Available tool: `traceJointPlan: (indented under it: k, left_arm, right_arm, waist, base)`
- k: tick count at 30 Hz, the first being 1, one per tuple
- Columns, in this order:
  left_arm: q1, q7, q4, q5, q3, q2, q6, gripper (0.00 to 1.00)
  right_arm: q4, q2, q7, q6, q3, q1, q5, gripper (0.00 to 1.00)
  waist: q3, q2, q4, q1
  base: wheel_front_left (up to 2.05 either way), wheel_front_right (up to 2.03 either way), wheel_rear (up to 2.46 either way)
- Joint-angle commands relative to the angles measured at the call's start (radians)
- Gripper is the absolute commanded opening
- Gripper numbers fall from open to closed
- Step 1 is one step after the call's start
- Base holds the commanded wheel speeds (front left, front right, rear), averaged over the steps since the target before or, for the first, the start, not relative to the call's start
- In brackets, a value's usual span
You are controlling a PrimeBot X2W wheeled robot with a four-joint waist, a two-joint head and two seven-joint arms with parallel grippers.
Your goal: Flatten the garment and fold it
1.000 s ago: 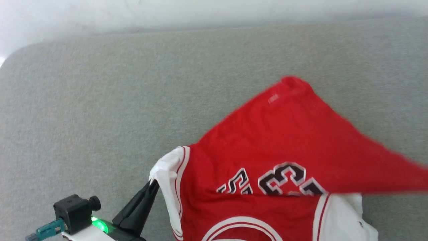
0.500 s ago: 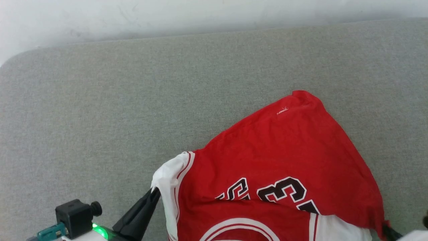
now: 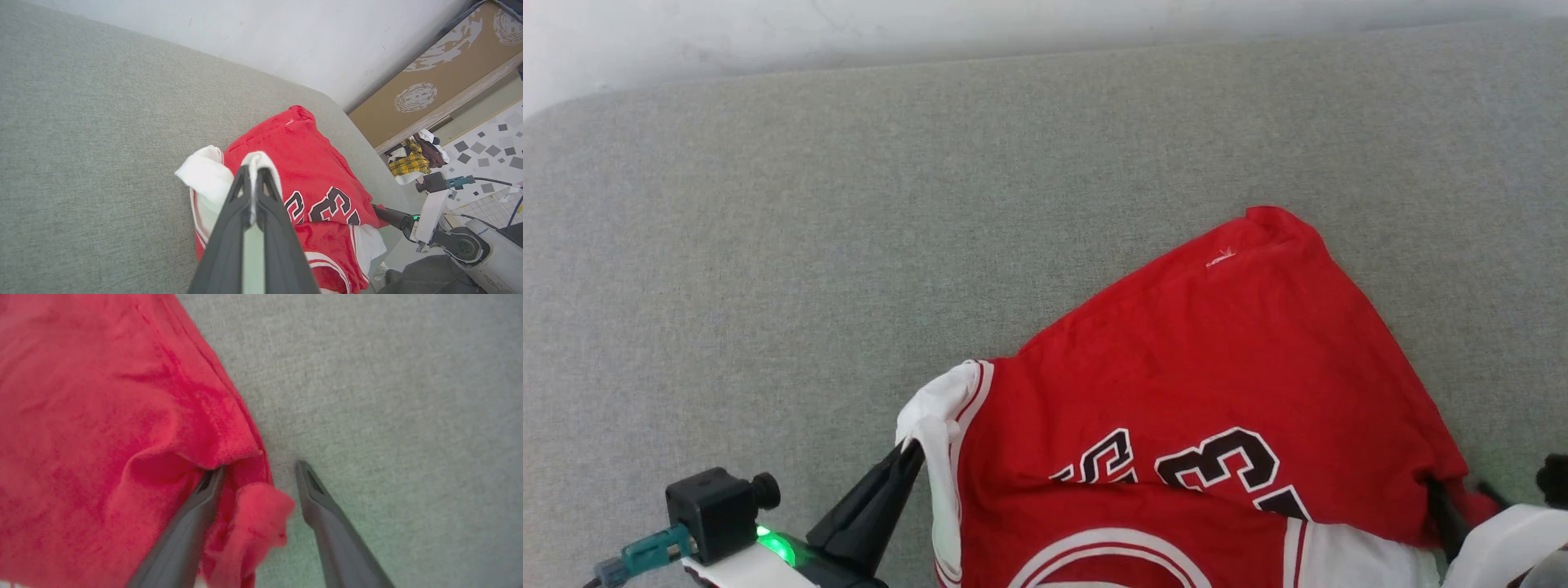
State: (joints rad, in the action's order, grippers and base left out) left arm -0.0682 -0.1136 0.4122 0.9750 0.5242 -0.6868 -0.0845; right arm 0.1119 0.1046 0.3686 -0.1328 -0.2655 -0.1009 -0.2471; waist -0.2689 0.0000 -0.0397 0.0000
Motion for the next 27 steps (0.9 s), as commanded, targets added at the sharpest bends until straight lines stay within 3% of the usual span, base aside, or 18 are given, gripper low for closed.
traceJointPlan:
  k: [1,6,10,14,19,27]
  left_arm:
    - [0.019,-0.005,-0.004,-0.01,0.002,0.008,0.002,0.0]
    - [0.019,-0.022,-0.012,-0.003,0.003,0.023,0.011,0.0]
    - [0.025,-0.031,-0.015,-0.005,0.004,0.028,0.019,0.0]
    - [0.037,-0.033,-0.017,-0.008,0.007,0.033,0.026,0.0]
    - [0.065,-0.03,-0.016,-0.017,0.012,0.038,0.039,0.0]
    - [0.123,-0.015,-0.025,-0.026,0.025,0.048,0.063,0.0]
  right_arm:
    - [0.013,-0.001,0.014,0.002,0.011,0.014,-0.007,1.0]
    - [-0.2,0.025,0.141,0.002,-0.018,-0.035,-0.085,1.0]
    - [-0.415,0.09,0.259,0.002,-0.038,-0.025,-0.099,1.0]
    - [-0.495,0.129,0.326,0.002,-0.029,0.047,-0.103,1.0]
    - [-0.478,0.186,0.393,0.002,0.072,0.214,-0.094,1.0]
    - [-0.252,0.241,0.444,0.002,0.221,0.484,-0.086,1.0]
  waist:
    - [-0.002,0.0,0.002,0.0]
    - [-0.003,0.0,0.006,0.0]
    - [-0.012,0.0,0.013,0.0]
    - [-0.025,0.0,0.023,0.0]
    - [-0.068,0.0,0.044,0.0]
    - [-0.16,0.0,0.091,0.0]
  base:
    - [0.0,0.0,0.0]
    - [0.0,0.0,0.0]
    - [0.0,0.0,0.0]
    - [0.0,0.0,0.0]
    - [0.0,0.0,0.0]
    - [0.0,0.0,0.0]
